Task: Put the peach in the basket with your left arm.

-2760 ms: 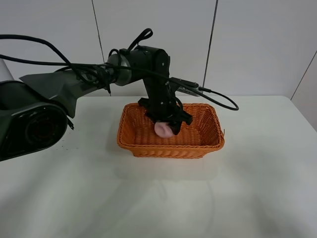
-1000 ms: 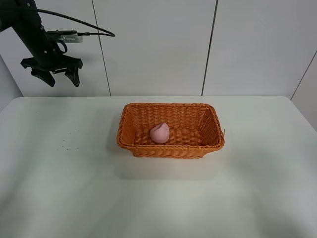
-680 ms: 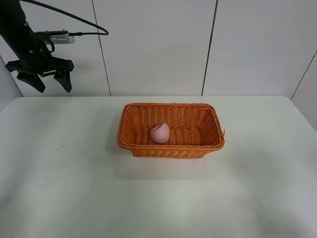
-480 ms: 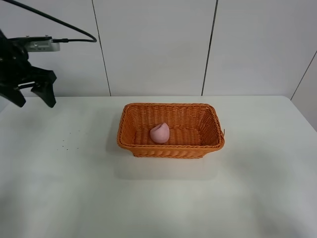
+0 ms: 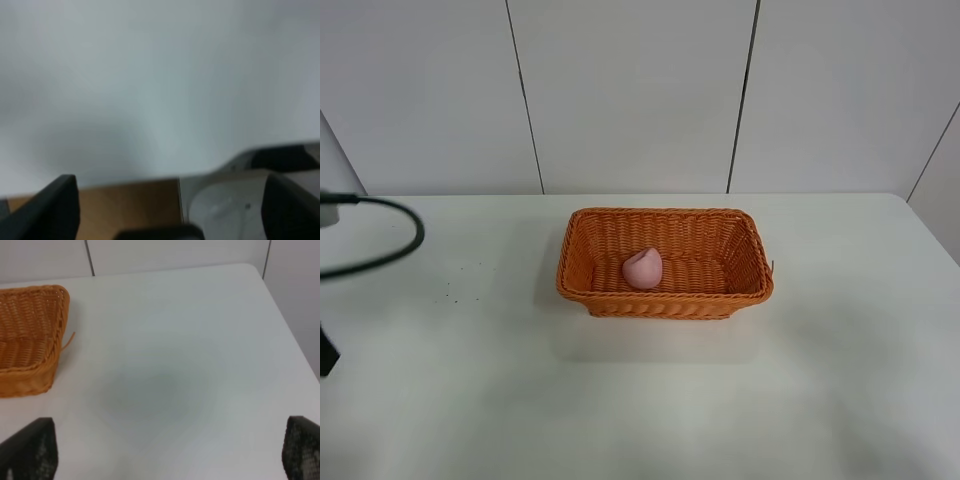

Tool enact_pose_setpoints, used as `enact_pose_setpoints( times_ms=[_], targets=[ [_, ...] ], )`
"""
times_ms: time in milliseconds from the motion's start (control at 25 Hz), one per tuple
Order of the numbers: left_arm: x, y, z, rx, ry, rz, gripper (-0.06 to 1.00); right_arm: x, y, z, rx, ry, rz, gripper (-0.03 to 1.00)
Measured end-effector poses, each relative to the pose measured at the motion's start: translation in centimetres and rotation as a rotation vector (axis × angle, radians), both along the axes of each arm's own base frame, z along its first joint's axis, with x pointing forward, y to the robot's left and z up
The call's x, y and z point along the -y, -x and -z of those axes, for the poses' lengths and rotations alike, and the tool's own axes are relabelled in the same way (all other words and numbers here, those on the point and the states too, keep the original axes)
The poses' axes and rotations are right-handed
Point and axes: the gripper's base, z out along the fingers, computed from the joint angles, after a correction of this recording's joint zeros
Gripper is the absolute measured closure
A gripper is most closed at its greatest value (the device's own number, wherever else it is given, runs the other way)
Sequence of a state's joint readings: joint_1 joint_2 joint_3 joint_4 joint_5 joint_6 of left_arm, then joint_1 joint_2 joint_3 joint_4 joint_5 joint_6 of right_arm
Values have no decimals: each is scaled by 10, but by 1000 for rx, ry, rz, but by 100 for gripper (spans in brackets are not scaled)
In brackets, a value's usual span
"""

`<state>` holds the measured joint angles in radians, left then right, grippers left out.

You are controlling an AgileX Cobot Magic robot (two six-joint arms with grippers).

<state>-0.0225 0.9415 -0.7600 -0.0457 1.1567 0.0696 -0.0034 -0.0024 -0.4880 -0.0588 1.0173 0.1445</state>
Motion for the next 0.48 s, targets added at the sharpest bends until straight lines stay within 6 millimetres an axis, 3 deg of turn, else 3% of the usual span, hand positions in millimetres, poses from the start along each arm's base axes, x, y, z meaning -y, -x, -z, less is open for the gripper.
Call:
enact_pose_setpoints(
  times_ms=[240,480],
  targets=[
    [-2,64,29,208,4,-7,10,0,0,0,0,0,0,27],
    [-2,103,19,495,13,-9,10,0,0,0,0,0,0,27]
  ],
)
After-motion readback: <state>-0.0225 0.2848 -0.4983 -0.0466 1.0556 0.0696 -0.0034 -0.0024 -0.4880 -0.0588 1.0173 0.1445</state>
